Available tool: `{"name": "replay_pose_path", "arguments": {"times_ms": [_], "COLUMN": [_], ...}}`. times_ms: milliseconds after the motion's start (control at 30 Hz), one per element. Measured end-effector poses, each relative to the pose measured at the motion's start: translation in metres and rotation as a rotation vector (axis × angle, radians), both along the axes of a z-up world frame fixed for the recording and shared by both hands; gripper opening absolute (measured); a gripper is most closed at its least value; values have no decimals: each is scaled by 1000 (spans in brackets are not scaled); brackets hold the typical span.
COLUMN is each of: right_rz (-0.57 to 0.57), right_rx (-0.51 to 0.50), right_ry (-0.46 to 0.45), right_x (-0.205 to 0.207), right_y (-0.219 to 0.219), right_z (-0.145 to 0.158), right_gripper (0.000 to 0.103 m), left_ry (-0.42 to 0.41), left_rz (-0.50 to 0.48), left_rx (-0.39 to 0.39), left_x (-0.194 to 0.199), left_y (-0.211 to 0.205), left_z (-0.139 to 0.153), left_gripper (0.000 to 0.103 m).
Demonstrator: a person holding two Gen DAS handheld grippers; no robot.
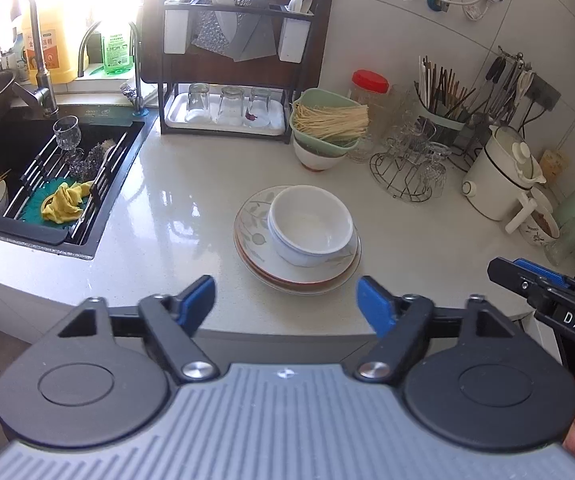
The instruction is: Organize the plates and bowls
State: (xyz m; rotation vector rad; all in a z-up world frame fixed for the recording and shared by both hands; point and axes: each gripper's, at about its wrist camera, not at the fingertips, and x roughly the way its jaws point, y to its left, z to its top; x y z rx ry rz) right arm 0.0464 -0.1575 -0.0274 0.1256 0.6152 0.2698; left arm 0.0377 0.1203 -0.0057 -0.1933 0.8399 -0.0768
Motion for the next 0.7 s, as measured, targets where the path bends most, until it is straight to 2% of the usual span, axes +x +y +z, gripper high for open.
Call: {"name": "replay_pose_path", "arguments": {"times_ms": [33,67,100,467,700], "right_rz": [-12,-25,-36,-42,-46], "right_rx": [-6,-14,-17,-17,-19], "right_ry": [-4,-8,-10,14,16], "right_x": [0,1,1,7,9], "right_y": [0,-1,-2,-1,-1], "right_z": [0,1,1,1,3], "right_gripper": [59,74,83,84,84], "left_ry": [-3,-4,-4,10,5], "left_rz": [-6,-12,-17,-54,-45], "left_rx": [-2,0,4,28,42], "left_x": [0,1,2,17,20], "left_y": [0,-1,-2,-10,-9], "left_z": [1,1,2,2,3], "left_gripper": [93,97,98,100,100]}}
